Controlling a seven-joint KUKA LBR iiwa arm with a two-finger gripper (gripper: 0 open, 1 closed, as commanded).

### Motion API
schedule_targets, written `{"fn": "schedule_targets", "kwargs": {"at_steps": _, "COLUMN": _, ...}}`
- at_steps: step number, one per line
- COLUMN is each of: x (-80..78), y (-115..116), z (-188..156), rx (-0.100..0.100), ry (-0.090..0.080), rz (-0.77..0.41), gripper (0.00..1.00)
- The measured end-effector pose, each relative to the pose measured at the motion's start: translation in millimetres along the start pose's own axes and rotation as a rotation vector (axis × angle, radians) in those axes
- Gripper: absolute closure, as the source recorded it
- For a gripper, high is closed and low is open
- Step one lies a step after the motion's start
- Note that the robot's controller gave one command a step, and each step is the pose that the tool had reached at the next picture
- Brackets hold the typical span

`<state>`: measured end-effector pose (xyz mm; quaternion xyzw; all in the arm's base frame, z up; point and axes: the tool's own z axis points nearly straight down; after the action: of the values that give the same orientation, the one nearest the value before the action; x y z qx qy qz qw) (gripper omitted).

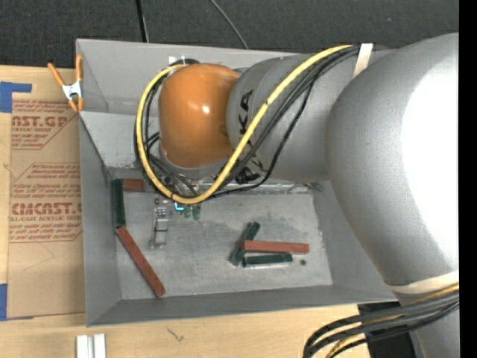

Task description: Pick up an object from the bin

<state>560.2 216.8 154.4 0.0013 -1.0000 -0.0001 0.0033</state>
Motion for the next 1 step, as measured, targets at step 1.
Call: {"fn": "schedule_targets", "kwargs": {"at_steps": 1, "x": -2.2, "y": -0.8, "z": -4.6, "rx": -0.001, "ry": -0.008, "rz": 0.001, "gripper": 0.00}}
